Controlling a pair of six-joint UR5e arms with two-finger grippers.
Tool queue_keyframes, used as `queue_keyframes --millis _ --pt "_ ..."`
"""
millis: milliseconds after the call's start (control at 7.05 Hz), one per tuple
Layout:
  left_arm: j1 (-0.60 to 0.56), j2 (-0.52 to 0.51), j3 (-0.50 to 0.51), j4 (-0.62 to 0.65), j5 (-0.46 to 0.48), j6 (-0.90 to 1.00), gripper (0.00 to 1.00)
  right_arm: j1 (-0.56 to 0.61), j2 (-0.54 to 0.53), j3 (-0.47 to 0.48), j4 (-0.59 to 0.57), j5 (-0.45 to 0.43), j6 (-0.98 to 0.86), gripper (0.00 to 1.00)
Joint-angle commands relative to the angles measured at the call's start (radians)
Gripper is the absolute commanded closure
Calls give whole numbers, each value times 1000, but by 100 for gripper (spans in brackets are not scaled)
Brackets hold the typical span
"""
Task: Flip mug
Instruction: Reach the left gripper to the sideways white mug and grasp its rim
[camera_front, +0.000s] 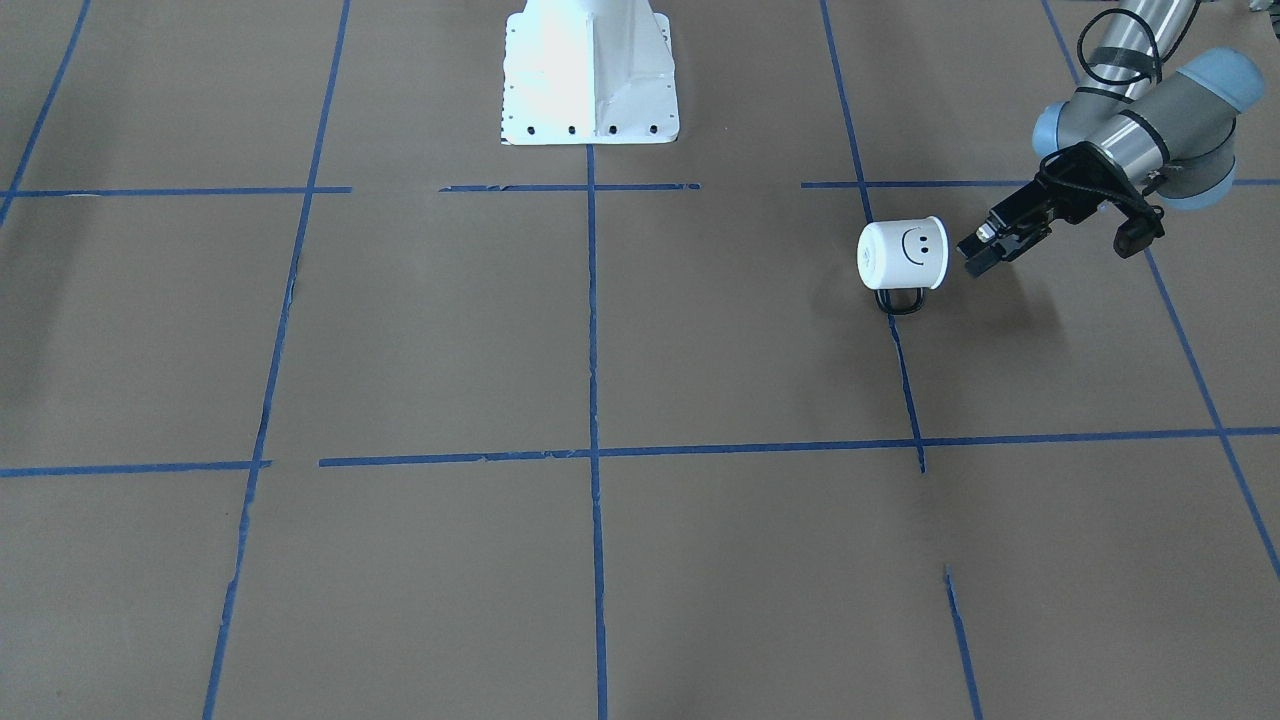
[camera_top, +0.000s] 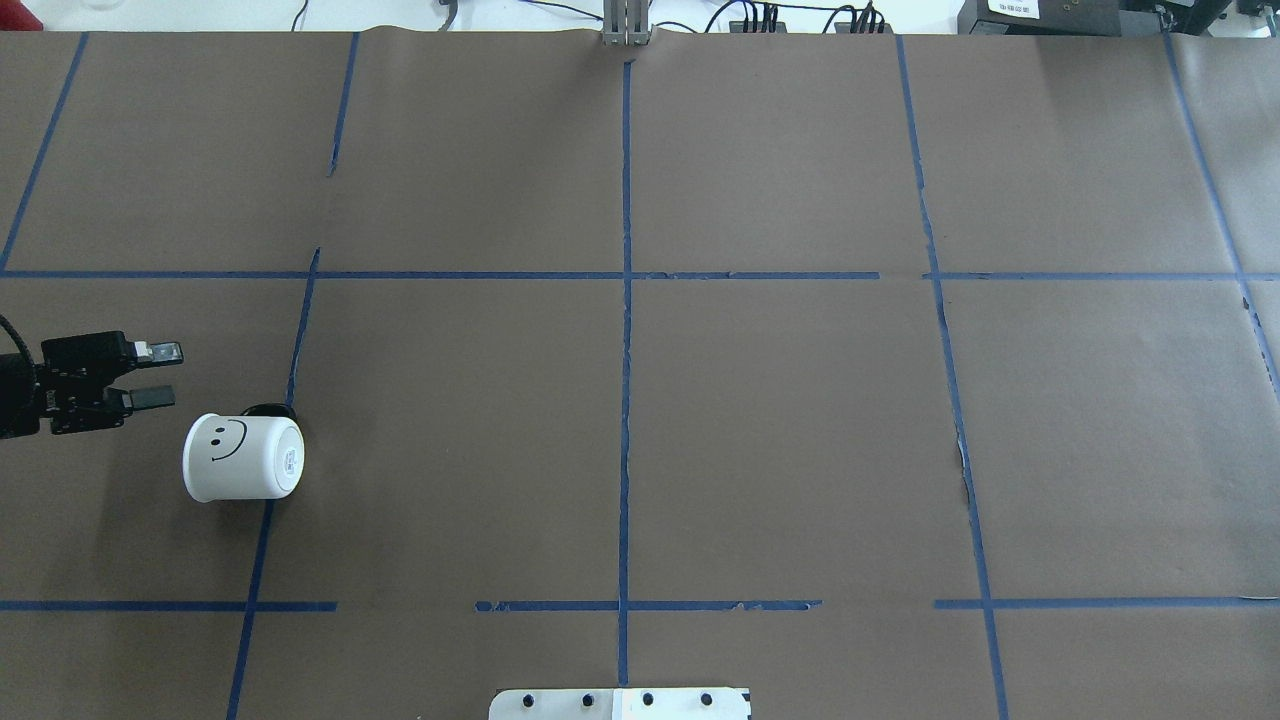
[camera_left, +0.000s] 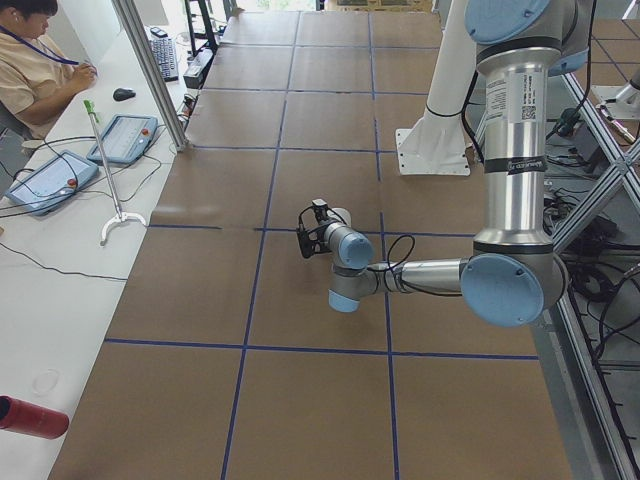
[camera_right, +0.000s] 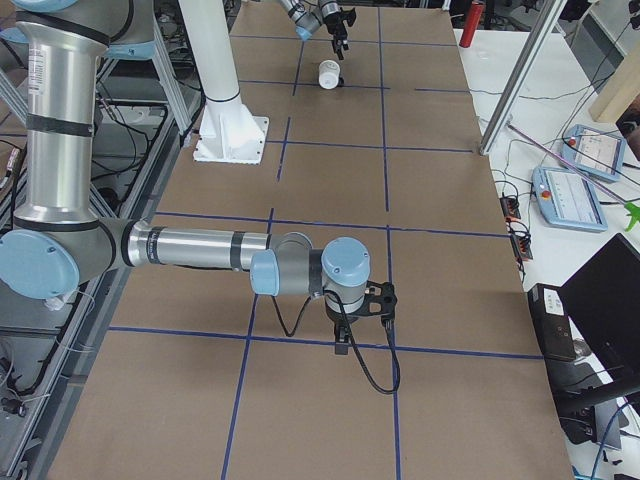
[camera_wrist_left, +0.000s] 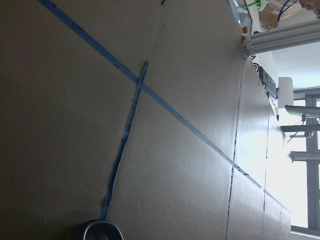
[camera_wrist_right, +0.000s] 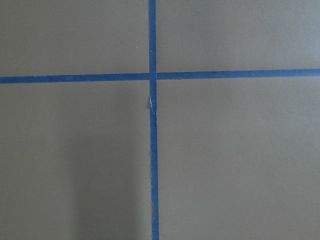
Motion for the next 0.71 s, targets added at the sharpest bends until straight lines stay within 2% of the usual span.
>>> queue_keyframes --millis 0,142,567 --pt "33 0 8 -26 -9 -25 0 0 0 0 0 0 1 0" --pt "38 3 10 -72 -7 -82 0 0 0 0 0 0 0 0" --pt "77 -1 19 -77 2 -81 0 0 0 0 0 0 0 0"
